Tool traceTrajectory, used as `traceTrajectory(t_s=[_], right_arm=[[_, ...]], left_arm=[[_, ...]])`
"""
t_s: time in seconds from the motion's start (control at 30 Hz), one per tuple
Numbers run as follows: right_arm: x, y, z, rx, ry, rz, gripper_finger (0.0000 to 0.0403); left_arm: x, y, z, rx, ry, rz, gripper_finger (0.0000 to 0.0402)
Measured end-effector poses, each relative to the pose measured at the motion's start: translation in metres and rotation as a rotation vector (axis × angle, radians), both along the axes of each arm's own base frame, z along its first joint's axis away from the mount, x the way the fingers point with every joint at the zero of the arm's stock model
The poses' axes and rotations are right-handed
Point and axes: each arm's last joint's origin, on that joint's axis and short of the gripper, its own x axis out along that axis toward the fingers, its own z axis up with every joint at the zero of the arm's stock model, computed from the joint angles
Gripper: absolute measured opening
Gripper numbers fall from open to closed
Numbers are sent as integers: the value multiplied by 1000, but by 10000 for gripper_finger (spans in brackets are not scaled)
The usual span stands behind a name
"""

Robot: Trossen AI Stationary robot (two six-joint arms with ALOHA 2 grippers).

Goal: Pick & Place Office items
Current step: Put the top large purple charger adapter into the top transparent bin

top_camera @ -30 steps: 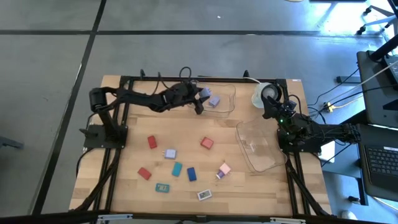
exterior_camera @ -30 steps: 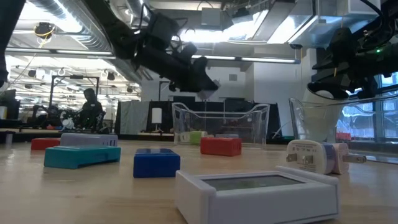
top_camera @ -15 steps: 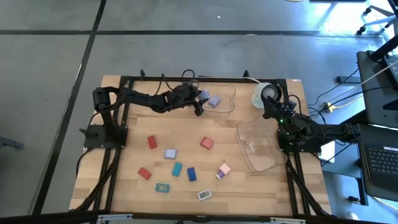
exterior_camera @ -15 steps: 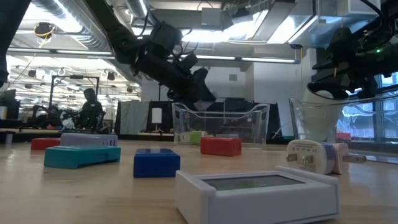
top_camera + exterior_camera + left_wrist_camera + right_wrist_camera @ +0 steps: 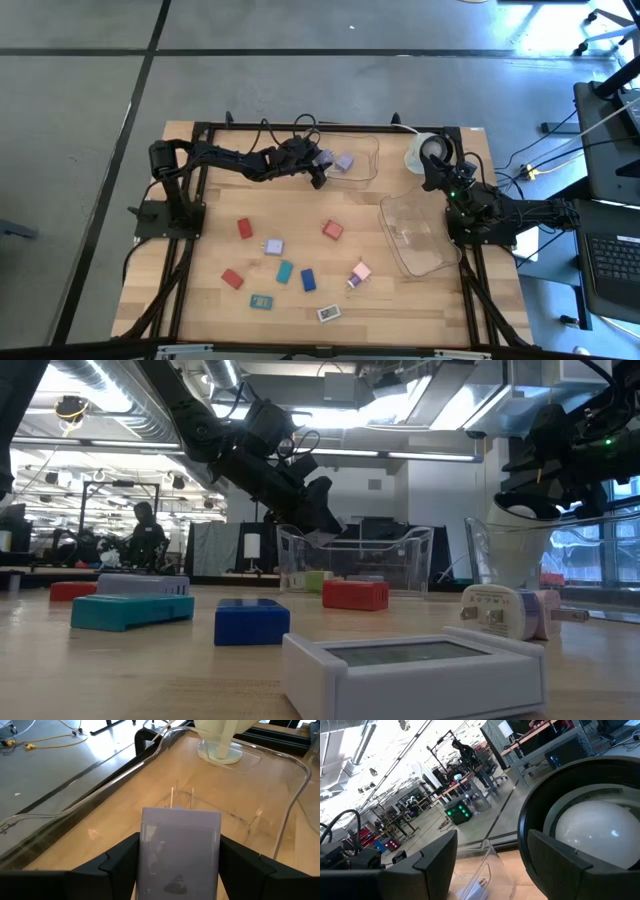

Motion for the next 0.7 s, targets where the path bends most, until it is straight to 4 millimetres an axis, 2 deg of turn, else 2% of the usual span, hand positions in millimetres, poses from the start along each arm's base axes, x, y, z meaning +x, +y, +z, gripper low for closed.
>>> traceTrajectory(t_s=[0.7], right_arm=[[0,0,0,0,-1,0,246]], left_arm=[[1,0,1,-34,-37,15,237]])
